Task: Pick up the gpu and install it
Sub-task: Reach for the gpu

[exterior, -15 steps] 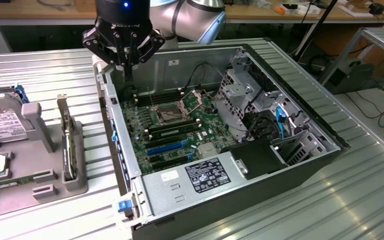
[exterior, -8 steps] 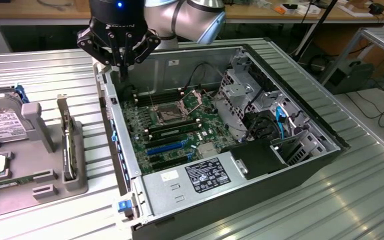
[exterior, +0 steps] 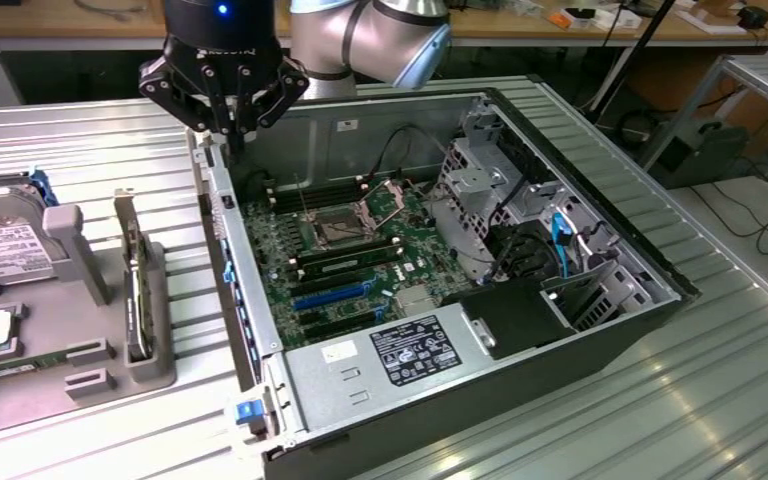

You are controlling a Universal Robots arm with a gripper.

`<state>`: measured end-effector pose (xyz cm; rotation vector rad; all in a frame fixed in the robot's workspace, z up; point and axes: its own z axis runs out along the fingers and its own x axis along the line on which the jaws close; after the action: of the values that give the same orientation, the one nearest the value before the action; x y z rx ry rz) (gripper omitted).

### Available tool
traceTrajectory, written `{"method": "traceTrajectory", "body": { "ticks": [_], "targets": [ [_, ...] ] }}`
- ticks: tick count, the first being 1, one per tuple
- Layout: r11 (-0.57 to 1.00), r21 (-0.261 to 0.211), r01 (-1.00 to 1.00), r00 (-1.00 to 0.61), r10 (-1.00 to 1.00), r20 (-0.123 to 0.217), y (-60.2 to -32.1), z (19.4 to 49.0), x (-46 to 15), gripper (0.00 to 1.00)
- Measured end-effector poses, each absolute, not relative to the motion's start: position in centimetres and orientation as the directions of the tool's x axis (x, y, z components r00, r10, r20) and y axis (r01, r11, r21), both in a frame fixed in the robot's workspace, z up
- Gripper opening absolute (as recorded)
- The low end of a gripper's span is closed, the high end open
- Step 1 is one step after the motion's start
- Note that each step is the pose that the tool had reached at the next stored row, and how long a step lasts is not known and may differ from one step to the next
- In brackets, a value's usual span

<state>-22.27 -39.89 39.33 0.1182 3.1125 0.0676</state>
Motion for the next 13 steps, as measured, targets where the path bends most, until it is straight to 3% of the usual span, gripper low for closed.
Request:
{"method": "traceTrajectory", "body": {
  "ticks": [13],
  "targets": [
    [0.996,0.044,0.075,-0.997,0.076,-0.024,-39.9,39.3,-23.7,0.10]
  ]
}}
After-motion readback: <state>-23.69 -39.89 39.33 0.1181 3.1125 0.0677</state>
